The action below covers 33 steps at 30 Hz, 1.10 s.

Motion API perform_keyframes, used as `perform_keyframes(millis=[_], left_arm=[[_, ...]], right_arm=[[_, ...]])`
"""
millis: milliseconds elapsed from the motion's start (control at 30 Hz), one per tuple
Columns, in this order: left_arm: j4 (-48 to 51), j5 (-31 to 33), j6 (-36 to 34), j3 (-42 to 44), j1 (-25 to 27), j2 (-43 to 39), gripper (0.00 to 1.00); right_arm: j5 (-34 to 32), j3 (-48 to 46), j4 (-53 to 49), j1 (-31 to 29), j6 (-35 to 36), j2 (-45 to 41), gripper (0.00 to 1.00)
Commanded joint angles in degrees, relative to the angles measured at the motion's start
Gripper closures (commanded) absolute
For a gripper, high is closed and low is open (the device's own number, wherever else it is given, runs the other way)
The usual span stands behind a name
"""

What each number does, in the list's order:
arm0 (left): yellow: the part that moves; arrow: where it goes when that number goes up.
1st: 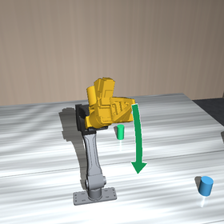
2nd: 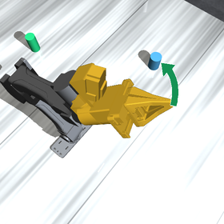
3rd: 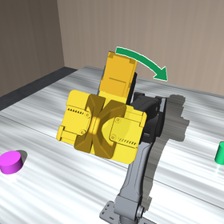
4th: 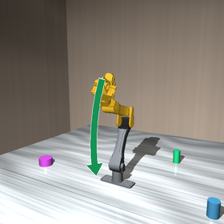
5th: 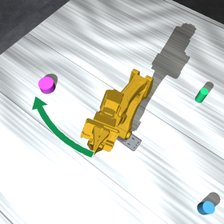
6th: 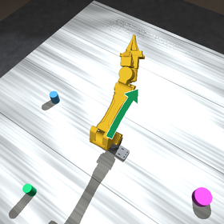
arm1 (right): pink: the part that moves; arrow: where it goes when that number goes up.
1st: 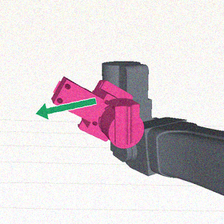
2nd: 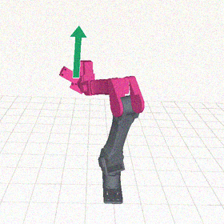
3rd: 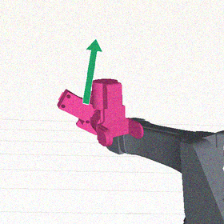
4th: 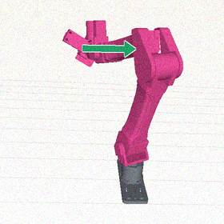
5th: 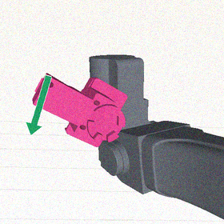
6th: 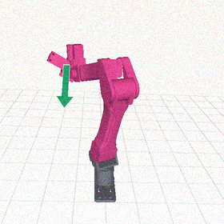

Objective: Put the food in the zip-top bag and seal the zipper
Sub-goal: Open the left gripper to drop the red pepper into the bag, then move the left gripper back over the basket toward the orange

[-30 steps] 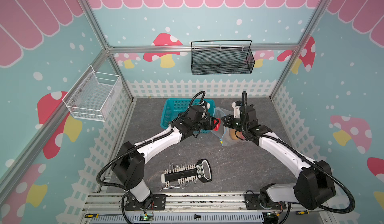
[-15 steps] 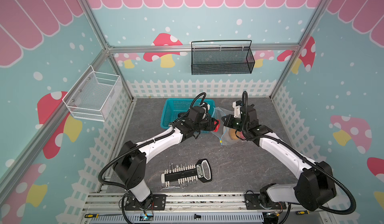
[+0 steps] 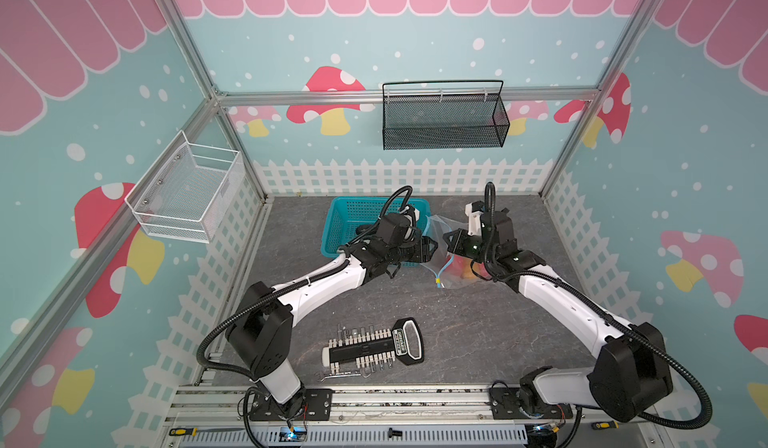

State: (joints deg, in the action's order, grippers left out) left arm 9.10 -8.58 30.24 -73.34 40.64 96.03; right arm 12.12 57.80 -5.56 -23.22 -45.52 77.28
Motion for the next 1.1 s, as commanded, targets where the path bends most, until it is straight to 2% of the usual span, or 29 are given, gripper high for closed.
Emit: perform_keyframes(millis=[0, 267, 400, 500, 600, 1067], left_arm=[[-0.87, 0.93, 0.08, 1.01, 0.25, 0.13, 0.35], [3.04, 2.82, -0.6, -0.52, -0.34, -3.24, 0.33], [11.0, 8.18, -0.25, -4.34, -1.54, -3.43, 0.28], [17.84, 10.25, 2.13, -7.94, -3.94, -1.41, 0.27], [21.54, 9.2, 3.04, -10.2, -6.06, 0.58, 0.27], [31.56, 7.55, 1.31, -18.42, -9.16, 10.77, 0.24]], right_arm=[[0.62, 1.56, 0.88, 0.37, -0.69, -0.78, 1.0], [0.22, 1.37, 0.64, 0.37, -0.42, -1.21, 1.0], [0.35, 1.43, 0.73, 0.38, -0.4, -0.99, 1.0], [0.57, 1.69, 0.79, 0.43, -0.44, -0.74, 1.0], [0.51, 1.79, 0.82, 0.37, -0.43, -0.85, 1.0], [1.48, 2.31, 0.91, 0.39, -0.1, -0.43, 1.0]])
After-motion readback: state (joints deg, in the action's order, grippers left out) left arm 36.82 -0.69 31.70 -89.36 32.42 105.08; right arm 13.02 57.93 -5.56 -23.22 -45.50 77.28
